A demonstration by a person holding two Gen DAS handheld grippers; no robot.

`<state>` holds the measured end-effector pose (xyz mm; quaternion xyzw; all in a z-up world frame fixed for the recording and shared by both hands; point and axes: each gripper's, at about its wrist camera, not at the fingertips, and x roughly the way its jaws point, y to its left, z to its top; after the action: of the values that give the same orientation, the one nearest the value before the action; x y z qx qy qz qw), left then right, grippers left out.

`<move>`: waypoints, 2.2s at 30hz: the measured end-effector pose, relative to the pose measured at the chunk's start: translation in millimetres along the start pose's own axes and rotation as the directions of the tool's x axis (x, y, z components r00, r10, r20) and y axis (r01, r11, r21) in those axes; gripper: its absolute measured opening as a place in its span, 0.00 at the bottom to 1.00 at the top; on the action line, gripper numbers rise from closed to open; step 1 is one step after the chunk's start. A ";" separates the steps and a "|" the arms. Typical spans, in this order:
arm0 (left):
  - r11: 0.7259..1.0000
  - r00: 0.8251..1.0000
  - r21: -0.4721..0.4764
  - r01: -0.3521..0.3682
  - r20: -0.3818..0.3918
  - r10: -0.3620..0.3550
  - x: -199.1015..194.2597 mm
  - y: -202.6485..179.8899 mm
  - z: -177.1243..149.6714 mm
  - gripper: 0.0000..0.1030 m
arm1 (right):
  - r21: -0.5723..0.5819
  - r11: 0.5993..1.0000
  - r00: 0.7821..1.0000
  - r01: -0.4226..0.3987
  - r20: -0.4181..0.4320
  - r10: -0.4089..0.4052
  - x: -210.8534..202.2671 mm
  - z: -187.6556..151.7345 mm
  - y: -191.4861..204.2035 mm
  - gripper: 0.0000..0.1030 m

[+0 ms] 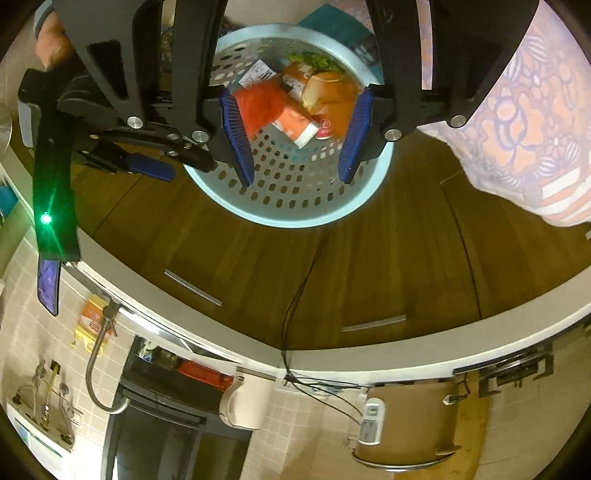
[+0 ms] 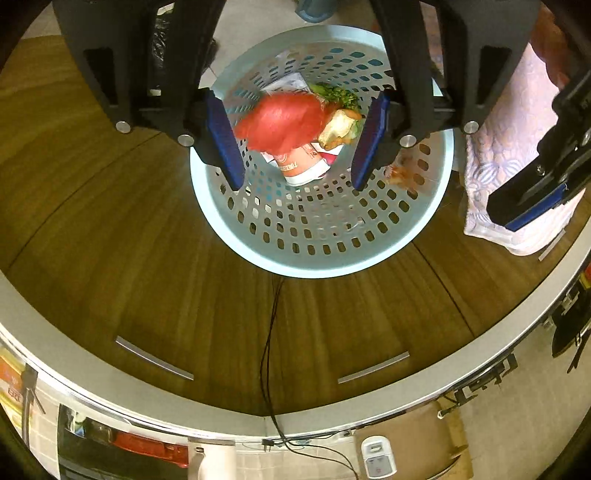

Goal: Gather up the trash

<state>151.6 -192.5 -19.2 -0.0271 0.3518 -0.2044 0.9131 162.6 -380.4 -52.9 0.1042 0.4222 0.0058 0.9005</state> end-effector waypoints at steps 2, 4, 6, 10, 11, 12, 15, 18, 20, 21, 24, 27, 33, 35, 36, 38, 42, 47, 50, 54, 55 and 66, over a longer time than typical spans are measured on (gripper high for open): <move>1.000 1.000 -0.012 0.001 0.008 -0.001 -5.0 4.2 -0.8 0.45 | 0.006 1.000 1.000 -0.020 0.011 0.020 -5.4 -1.1 -0.8 0.55; 1.000 1.000 -0.021 0.004 0.021 -0.003 -12.1 6.8 -2.1 0.45 | 0.002 0.999 0.999 -0.037 0.034 0.037 -13.2 -4.2 0.5 0.55; 0.999 0.999 -0.032 0.005 0.044 -0.004 -24.2 9.5 -3.9 0.45 | -0.011 0.999 0.997 -0.049 0.061 0.049 -24.2 -7.1 5.8 0.55; 0.999 0.994 -0.042 -0.003 0.108 0.008 -52.5 11.9 -7.7 0.56 | -0.060 0.997 0.991 -0.052 0.123 0.059 -48.3 -10.0 21.8 0.55; 0.999 0.991 -0.047 -0.019 0.135 0.025 -62.4 12.1 -9.8 0.63 | -0.079 0.996 0.987 -0.051 0.149 0.062 -57.7 -12.4 28.8 0.55; 0.998 0.987 -0.050 -0.038 0.157 0.045 -70.5 11.9 -11.4 0.70 | -0.087 0.995 0.984 -0.051 0.163 0.064 -63.0 -13.5 32.7 0.55; 0.993 0.971 -0.062 -0.096 0.212 0.107 -93.9 11.8 -19.4 0.80 | -0.109 0.993 0.974 -0.046 0.218 0.069 -81.0 -19.8 44.9 0.59; 0.985 0.955 -0.068 -0.156 0.246 0.168 -112.1 14.3 -32.1 0.83 | -0.105 0.993 0.963 -0.047 0.259 0.073 -94.4 -28.3 51.4 0.61; 0.976 0.939 -0.068 -0.205 0.269 0.216 -121.6 17.5 -42.0 0.83 | -0.093 0.995 0.962 -0.042 0.265 0.065 -98.4 -34.1 54.0 0.62; 0.972 0.931 -0.069 -0.224 0.279 0.234 -124.7 19.3 -45.3 0.83 | -0.089 0.996 0.963 -0.031 0.264 0.054 -99.5 -36.2 56.2 0.62; 0.954 0.906 -0.097 -0.285 0.298 0.301 -132.5 29.4 -56.5 0.84 | -0.095 0.995 0.959 -0.036 0.275 0.061 -102.7 -41.6 61.3 0.62; 0.948 0.900 -0.123 -0.294 0.298 0.318 -133.0 40.1 -63.4 0.85 | -0.110 0.994 0.960 0.000 0.279 0.031 -104.3 -45.8 70.5 0.62; 0.946 0.909 -0.149 -0.288 0.267 0.319 -129.7 52.6 -70.1 0.85 | -0.126 0.991 0.965 0.043 0.263 -0.008 -98.3 -56.1 81.8 0.62; 0.946 0.906 -0.143 -0.292 0.275 0.321 -131.3 51.4 -70.0 0.85 | -0.124 0.991 0.964 0.042 0.265 -0.008 -98.3 -59.1 82.8 0.62; 0.947 0.906 -0.140 -0.291 0.278 0.319 -131.5 50.5 -70.9 0.85 | -0.125 0.991 0.963 0.038 0.268 -0.003 -98.6 -59.4 82.7 0.62; 0.947 0.904 -0.132 -0.294 0.285 0.320 -132.0 48.5 -71.7 0.85 | -0.124 0.992 0.956 0.017 0.292 0.021 -102.8 -60.4 82.8 0.61; 0.941 0.892 -0.112 -0.319 0.300 0.338 -132.6 42.7 -73.4 0.85 | -0.127 0.992 0.941 0.015 0.338 0.029 -112.8 -58.8 85.1 0.61; 0.945 0.901 -0.129 -0.301 0.287 0.326 -131.9 47.4 -72.6 0.85 | -0.127 0.991 0.934 0.035 0.357 0.013 -115.9 -57.2 89.4 0.61; 0.946 0.900 -0.130 -0.298 0.291 0.324 -133.6 48.4 -72.9 0.85 | -0.119 0.992 0.931 0.031 0.365 0.014 -117.7 -57.8 89.1 0.61; 0.945 0.898 -0.119 -0.304 0.294 0.326 -133.5 44.9 -73.6 0.85 | -0.119 0.992 0.929 0.034 0.370 0.013 -119.5 -57.8 89.3 0.61; 0.945 0.898 -0.116 -0.306 0.295 0.327 -133.6 44.4 -73.7 0.85 | -0.117 0.993 0.928 0.032 0.372 0.014 -119.9 -57.5 89.0 0.61; 0.956 0.916 -0.137 -0.259 0.280 0.288 -134.6 50.2 -72.7 0.85 | -0.112 0.993 0.924 0.031 0.381 0.015 -123.2 -59.2 89.2 0.62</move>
<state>31.9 -86.9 1.5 -0.0527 0.2204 -0.0510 0.9727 45.2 -294.4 20.9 0.0491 0.2383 0.0063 0.9699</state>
